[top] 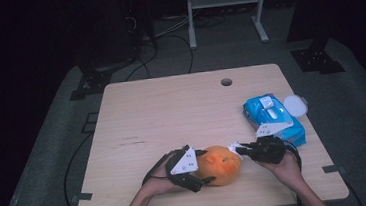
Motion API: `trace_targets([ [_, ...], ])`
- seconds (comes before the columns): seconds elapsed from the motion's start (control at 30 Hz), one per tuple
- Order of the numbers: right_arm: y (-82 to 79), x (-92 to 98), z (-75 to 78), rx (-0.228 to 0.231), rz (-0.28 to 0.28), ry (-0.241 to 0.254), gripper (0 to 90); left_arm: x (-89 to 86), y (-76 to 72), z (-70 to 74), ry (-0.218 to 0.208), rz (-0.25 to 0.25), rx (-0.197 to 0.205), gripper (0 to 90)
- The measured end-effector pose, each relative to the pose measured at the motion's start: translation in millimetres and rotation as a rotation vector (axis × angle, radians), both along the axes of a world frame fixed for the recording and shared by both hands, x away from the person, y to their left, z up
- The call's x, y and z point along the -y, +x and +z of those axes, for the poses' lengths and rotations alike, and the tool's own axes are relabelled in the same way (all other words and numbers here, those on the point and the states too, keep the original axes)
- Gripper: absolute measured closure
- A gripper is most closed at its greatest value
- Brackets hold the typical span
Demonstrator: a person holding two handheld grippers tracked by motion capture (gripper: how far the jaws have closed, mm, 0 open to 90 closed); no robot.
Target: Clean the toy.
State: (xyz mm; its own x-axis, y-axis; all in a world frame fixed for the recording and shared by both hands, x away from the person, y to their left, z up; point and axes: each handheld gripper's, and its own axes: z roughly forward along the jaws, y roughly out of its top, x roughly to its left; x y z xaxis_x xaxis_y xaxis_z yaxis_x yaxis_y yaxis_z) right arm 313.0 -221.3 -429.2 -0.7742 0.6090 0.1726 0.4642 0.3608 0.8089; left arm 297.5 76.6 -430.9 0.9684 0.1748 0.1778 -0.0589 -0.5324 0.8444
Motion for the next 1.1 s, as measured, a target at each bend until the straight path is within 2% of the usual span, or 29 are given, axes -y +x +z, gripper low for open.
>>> trace_targets([
  [0.13,-8.0,-8.9,16.1,0.061,0.038,0.059,80.3,-2.2,3.9,0.5,-0.012,0.045,-0.05,26.4],
  [0.2,-9.0,-8.4,19.7,0.075,0.041,0.06,80.3,-4.2,6.1,1.2,-0.038,0.065,-0.074,29.2],
  [0.27,-6.6,-3.6,16.2,0.064,0.027,0.052,80.3,-5.9,8.9,1.3,-0.052,0.077,-0.098,30.7],
  [0.33,-1.8,2.1,5.8,0.034,-0.002,0.014,80.4,-6.2,10.4,1.5,-0.068,0.085,-0.115,31.5],
  [0.4,1.8,5.3,-6.0,-0.021,-0.015,0.01,80.5,-5.2,10.7,2.4,-0.064,0.085,-0.113,32.0],
  [0.43,2.2,5.4,-8.1,-0.026,-0.016,0.004,80.7,-4.5,10.0,3.0,-0.067,0.088,-0.113,32.0],
  [0.53,0.9,3.7,-0.8,0.006,-0.017,0.017,80.8,-3.8,10.3,3.1,-0.074,0.086,-0.12,32.0],
  [0.6,2.3,1.6,1.2,0.013,-0.015,0.028,80.7,-1.8,8.5,3.2,-0.066,0.075,-0.108,31.4],
  [0.7,2.3,-1.9,3.1,0.024,0.011,0.035,79.7,1.4,2.7,4.2,-0.03,0.045,-0.05,30.2],
  [0.77,1.2,-1.7,5.4,0.013,0.039,0.047,78.0,2.1,0.2,4.0,-0.01,0.022,-0.019,29.3],
  [0.83,-0.6,-0.4,7.6,0.012,0.056,0.046,75.0,2.5,-0.4,3.5,-0.01,0.015,-0.017,28.9],
  [0.9,-1.2,1.2,9.4,-0.003,0.076,0.072,72.1,3.1,-0.8,3.2,-0.007,0.009,-0.014,28.5],
  [0.97,-1.4,0.3,11.0,-0.005,0.093,0.069,71.4,3.5,-1.7,2.9,0.002,-0.002,-0.01,27.9],
  [1.1,1.0,-1.9,11.8,-0.037,0.124,0.093,68.3,4.7,-3.4,3.4,0.019,-0.018,-0.004,27.2],
])
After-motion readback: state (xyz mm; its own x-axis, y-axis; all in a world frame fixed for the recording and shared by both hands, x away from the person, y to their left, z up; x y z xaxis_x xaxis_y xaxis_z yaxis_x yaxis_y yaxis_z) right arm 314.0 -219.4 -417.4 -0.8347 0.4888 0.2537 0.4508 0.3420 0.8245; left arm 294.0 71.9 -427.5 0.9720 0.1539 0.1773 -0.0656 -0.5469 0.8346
